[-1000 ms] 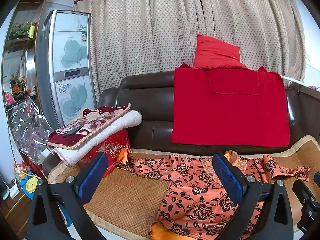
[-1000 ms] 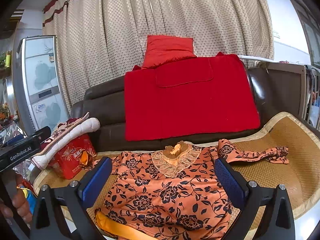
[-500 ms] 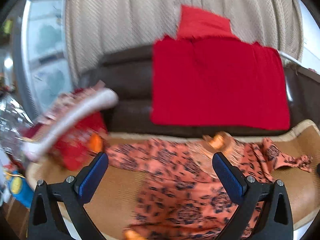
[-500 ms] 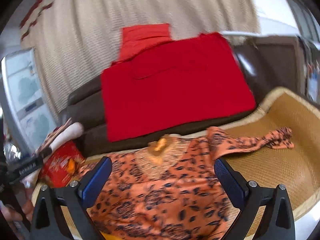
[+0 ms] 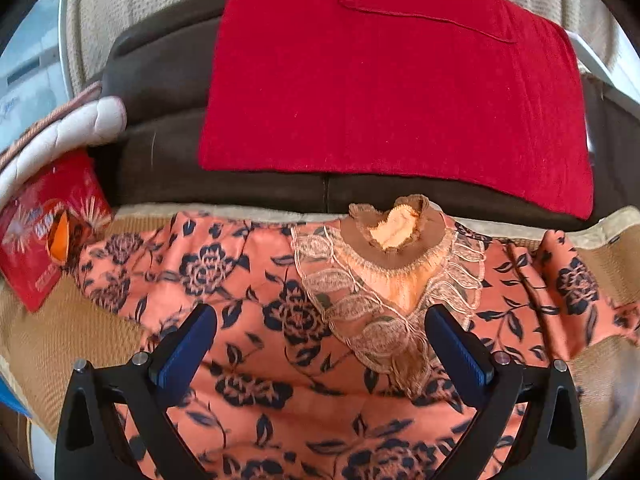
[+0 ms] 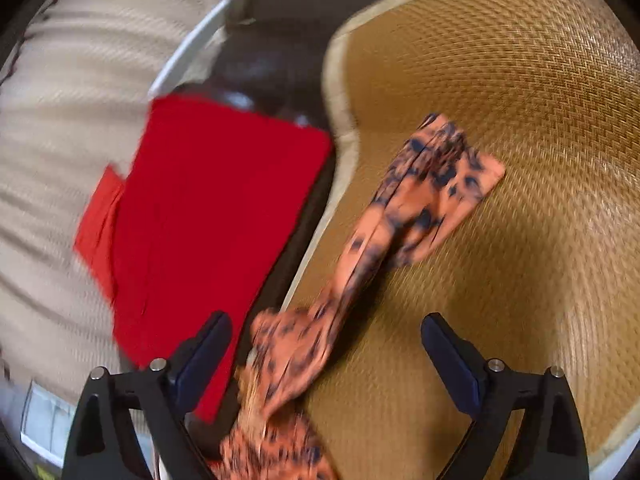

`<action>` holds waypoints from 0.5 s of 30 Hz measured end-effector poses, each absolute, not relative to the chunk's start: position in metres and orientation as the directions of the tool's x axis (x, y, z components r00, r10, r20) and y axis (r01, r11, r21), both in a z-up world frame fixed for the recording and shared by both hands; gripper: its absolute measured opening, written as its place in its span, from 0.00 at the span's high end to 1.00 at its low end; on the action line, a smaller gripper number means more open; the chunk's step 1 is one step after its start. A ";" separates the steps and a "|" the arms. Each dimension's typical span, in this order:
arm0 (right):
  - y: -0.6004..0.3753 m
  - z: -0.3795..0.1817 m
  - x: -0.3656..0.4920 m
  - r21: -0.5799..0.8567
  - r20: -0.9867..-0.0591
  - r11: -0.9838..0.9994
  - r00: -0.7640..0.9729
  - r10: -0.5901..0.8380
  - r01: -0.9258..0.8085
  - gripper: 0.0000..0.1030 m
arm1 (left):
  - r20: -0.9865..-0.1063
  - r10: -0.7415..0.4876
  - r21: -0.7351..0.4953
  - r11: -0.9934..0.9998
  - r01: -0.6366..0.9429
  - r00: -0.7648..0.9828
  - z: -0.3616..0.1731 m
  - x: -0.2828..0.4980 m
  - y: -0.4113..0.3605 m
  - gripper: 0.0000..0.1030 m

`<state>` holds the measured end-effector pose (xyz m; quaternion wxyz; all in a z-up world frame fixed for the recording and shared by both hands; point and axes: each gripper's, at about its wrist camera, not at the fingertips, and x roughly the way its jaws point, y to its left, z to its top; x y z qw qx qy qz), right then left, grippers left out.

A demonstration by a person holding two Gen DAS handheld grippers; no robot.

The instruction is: Fold small clothes

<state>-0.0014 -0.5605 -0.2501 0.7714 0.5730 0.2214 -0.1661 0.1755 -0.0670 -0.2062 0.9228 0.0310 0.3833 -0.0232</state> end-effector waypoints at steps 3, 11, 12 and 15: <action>-0.588 -0.263 0.026 0.808 -0.553 0.222 0.832 -0.036 0.546 0.11 | -0.687 0.003 0.088 0.993 0.079 0.727 -0.209 0.180 -0.065 0.00; -0.624 -0.282 0.105 0.617 -0.773 0.157 0.631 -0.064 0.771 0.77 | -0.652 0.046 0.099 0.995 0.024 0.757 -0.202 0.197 -0.032 0.00; -0.623 -0.277 0.108 0.621 -0.768 0.156 0.636 -0.077 0.768 0.79 | -0.654 0.057 0.096 0.995 0.008 0.754 -0.202 0.199 -0.026 0.00; -0.604 -0.237 0.130 0.603 -0.747 0.286 0.653 -0.126 0.744 0.85 | -0.664 0.080 0.063 0.997 -0.052 0.744 -0.197 0.207 -0.003 0.00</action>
